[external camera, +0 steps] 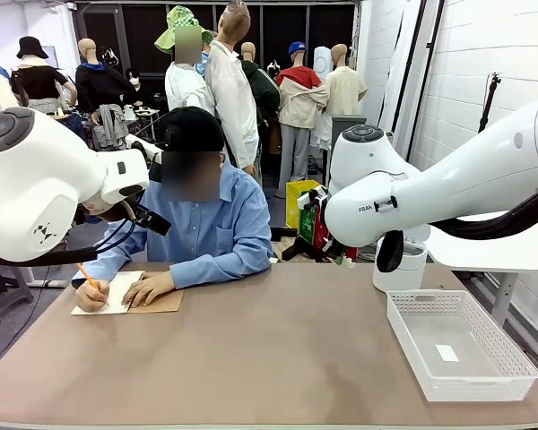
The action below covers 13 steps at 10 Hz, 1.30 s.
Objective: Sort the paper based on its condition.
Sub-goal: If a person hands you a paper, place it in the Organizing basket , and if it's crumpled, put it in the Trash can.
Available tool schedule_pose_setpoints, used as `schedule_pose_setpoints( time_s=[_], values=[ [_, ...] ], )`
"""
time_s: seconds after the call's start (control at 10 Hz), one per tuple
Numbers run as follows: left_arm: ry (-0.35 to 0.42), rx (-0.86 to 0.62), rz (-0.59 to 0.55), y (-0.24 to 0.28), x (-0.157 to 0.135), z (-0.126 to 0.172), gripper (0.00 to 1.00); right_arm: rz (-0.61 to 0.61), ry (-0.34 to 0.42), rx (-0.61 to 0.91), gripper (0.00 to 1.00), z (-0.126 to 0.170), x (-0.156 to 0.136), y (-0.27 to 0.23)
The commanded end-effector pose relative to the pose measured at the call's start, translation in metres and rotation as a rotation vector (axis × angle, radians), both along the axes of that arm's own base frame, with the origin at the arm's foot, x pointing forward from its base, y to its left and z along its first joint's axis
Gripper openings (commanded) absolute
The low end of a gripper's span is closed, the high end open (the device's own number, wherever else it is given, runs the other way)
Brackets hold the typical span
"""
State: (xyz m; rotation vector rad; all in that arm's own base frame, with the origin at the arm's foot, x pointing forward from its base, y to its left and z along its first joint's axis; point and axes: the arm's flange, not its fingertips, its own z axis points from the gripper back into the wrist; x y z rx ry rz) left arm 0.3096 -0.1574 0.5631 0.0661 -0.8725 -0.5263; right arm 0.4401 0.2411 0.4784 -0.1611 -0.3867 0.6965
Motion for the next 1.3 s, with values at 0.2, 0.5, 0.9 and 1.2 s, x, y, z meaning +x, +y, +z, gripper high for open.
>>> schedule_pose_setpoints(
  time_s=[0.2, 0.5, 0.9, 1.2],
  values=[
    [-0.010, 0.012, -0.005, 0.000, 0.001, 0.000, 1.00, -0.001, -0.007, -0.009, 0.00, -0.003, 0.012, 0.001],
    [-0.010, 0.012, -0.005, 0.000, 0.001, 0.000, 1.00, -0.124, -0.128, -0.095, 0.00, 0.005, 0.050, -0.024],
    [-0.010, 0.012, -0.005, 0.000, 0.001, 0.000, 1.00, -0.179, -0.199, -0.173, 0.00, 0.004, 0.097, -0.065],
    [-0.010, 0.012, -0.005, 0.000, 0.001, 0.000, 1.00, -0.214, -0.233, -0.243, 0.00, 0.000, 0.125, -0.090]
  ],
)
